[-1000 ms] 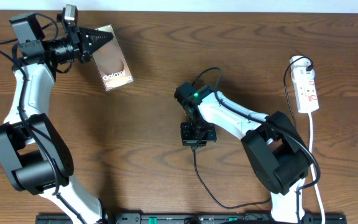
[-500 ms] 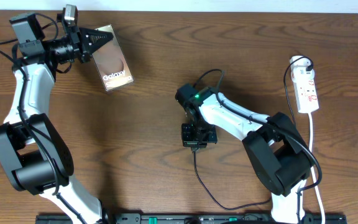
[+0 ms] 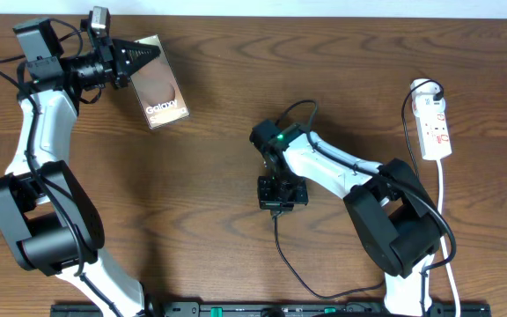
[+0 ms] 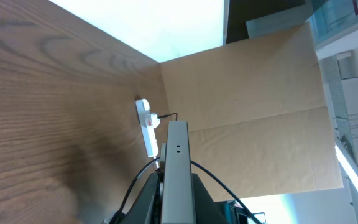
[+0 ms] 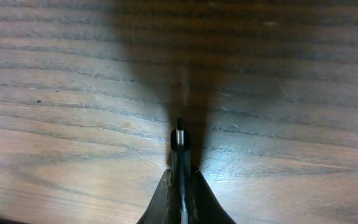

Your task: Plug charger to phone and switch on socket

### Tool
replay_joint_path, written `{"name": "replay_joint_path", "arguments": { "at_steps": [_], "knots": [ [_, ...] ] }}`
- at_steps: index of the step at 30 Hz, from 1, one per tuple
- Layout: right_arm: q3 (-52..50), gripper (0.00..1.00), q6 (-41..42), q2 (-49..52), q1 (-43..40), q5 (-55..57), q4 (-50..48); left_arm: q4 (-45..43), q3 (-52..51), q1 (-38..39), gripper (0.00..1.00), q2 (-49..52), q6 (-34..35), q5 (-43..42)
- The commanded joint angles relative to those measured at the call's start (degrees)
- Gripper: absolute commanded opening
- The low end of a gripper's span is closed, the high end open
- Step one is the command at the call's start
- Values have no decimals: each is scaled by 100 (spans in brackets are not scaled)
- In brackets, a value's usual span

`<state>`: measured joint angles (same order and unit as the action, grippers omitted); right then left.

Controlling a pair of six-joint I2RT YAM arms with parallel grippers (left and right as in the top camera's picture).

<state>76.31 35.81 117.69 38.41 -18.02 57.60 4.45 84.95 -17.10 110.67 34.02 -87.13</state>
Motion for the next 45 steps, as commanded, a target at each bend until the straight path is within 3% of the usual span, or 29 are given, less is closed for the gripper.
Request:
{"name": "replay_joint_path", "arguments": {
  "at_steps": [1,4,8,12,15,24,41,45],
  "knots": [
    [-308,1,-144,459,-24,232,-144,-22,39,-7,7,-170,-37,-243],
    [-254,1,-739,459,-107,-337,-492,-24,39,-7,7,-170,-39,-243],
    [-168,1,-1657,459,-313,-1952,-1475,-24,39,-7,7,-170,-50,-243],
    [-168,1,-2050,459,-603,-4424,-3086,-26,39,-7,7,-170,-105,-240],
    [-168,1,-2044,459,-699,-5490,-4339,-28,39,-7,7,-170,-136,-240],
    [-168,1,-1558,459,-680,-6065,-6304,-26,39,-2,8,-170,-350,-243],
    [-168,1,-494,459,-413,-6131,-8629,-28,39,345,7,-170,-750,-291],
    [-168,1,-623,459,-413,-6389,-8824,-26,39,431,7,-170,-745,-291]
  ]
}}
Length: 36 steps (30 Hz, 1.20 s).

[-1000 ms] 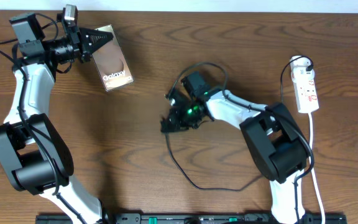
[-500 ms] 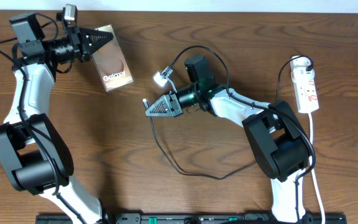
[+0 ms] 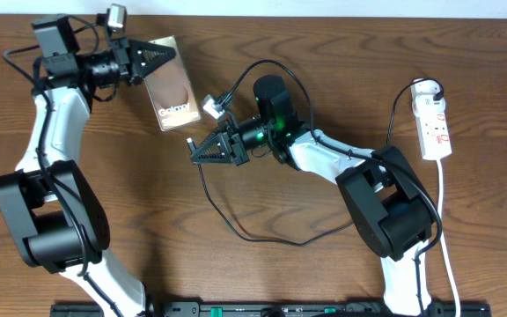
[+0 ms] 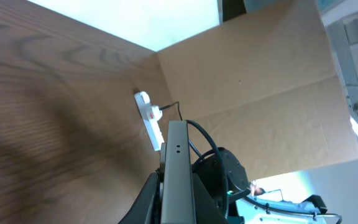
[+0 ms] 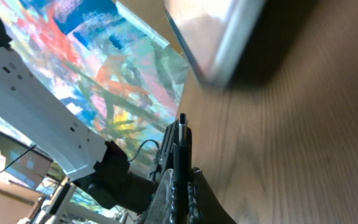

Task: Plug charger to phone and switch on socket
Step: 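Carry the connector with the right gripper toward the phone's bottom port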

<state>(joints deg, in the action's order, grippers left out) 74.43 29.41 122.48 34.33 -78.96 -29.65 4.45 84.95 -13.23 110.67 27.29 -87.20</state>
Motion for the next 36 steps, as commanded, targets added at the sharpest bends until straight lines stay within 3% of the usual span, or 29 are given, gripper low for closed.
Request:
{"name": "replay_joint_path", "arguments": {
  "at_steps": [1,28,36],
  "knots": [
    [20,1,-11,-20,-4,-321,-162,-26,39,61,7,-170,-72,-284],
    [17,1,85,-20,-151,107,-431,-28,39,160,7,-170,79,-280],
    [17,1,551,-20,-166,339,-922,-26,39,160,7,-170,-160,-280]
  ]
}}
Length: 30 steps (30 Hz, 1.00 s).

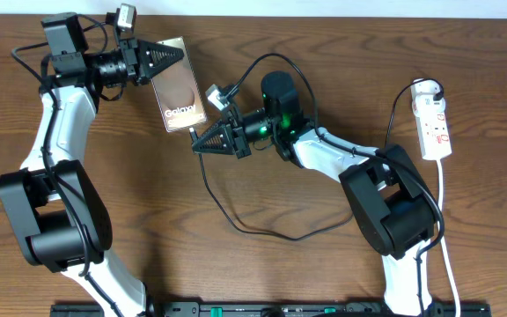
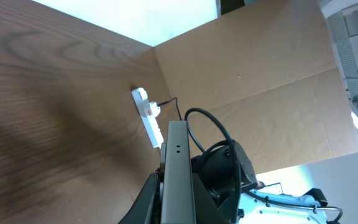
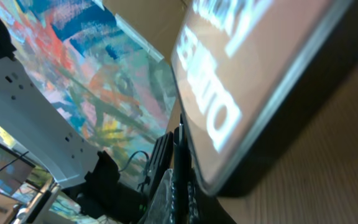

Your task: Plug charger to phone and switch on socket

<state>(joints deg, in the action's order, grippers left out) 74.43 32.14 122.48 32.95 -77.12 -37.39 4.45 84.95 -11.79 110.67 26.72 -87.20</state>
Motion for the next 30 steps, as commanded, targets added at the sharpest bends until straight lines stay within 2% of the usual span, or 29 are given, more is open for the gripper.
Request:
{"name": "replay_joint_path", "arguments": {
  "at_steps": [1,8,17,30],
  "knots": [
    [17,1,317,-20,-28,203,-184,-26,39,15,7,-170,-103,-280],
    [17,1,407,-20,-28,216,-186,-26,39,13,7,-170,-98,-273],
    [17,1,404,-20,-26,155,-96,-94,39,-2,7,-170,315,308],
    [15,1,376,-20,-28,223,-55,-203,39,-2,7,-170,531,251]
  ]
}}
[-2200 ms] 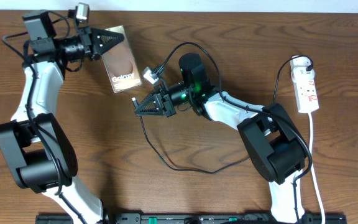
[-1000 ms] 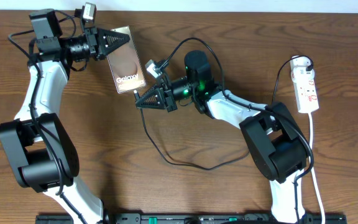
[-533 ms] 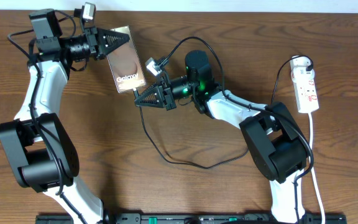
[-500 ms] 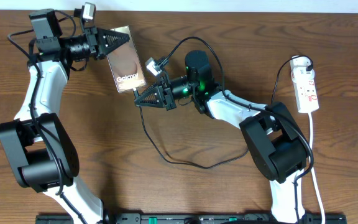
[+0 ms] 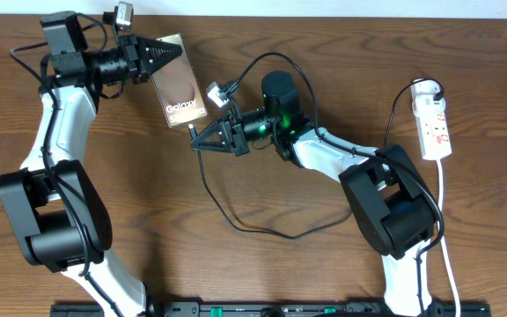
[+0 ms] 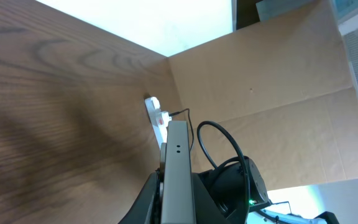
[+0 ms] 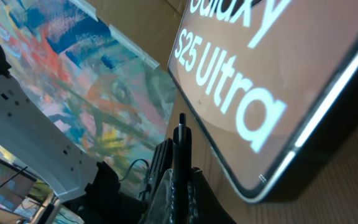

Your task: Plug charger to phone and switch on socket

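A phone (image 5: 180,91) with a lit "Galaxy S25 Ultra" screen is held up off the table at the back left, my left gripper (image 5: 155,51) shut on its upper end. In the left wrist view the phone's grey edge (image 6: 178,168) runs up between the fingers. My right gripper (image 5: 199,143) is shut on the black charger plug (image 7: 181,134), whose tip sits just below the phone's lower edge (image 7: 303,140), close to it but apart. The charger cable (image 5: 236,216) loops across the table. The white socket strip (image 5: 434,123) lies at the far right.
The socket strip's white lead (image 5: 445,229) runs down the right edge of the table. A black plug (image 5: 433,87) sits in the strip's top end. A cardboard wall (image 6: 272,87) stands beyond the table. A black rail (image 5: 262,309) lies along the front edge.
The phone has shifted slightly so its lower edge sits nearer the plug. In the right wrist view the screen text is now sharp and larger. Both grippers keep their holds.
First the left gripper held the phone up at the back left while the right gripper gripped the plug low over mid-table. Then the right gripper was raised and turned toward the phone. The plug has come close under the phone's lower edge.
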### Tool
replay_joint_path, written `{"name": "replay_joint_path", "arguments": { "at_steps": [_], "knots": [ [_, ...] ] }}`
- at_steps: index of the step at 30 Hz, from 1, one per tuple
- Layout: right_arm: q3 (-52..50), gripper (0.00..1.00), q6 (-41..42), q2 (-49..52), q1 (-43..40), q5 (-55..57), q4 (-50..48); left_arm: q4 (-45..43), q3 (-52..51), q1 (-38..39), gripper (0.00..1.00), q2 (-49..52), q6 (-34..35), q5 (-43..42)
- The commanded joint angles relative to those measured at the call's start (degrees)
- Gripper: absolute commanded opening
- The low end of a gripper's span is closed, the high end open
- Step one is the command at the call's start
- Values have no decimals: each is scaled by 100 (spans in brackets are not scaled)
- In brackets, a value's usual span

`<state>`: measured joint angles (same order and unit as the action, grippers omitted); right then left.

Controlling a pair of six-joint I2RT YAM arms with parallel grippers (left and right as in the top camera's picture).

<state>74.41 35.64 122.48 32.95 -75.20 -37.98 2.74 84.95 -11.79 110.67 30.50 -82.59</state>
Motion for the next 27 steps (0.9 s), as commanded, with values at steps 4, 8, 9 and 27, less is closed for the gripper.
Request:
{"name": "replay_joint_path", "arguments": {
  "at_steps": [4,8,9,27],
  "knots": [
    [17,1,26,-20,-28,31,2,-35,39,0,7,-170,146,-271],
    [17,1,28,-20,-28,33,2,-33,39,0,7,-170,125,-315],
    [17,1,28,-20,-28,33,2,-33,39,-2,8,-170,125,-315],
    [17,1,76,-20,-28,136,2,-31,39,70,7,-170,-55,-382]
  ]
}}
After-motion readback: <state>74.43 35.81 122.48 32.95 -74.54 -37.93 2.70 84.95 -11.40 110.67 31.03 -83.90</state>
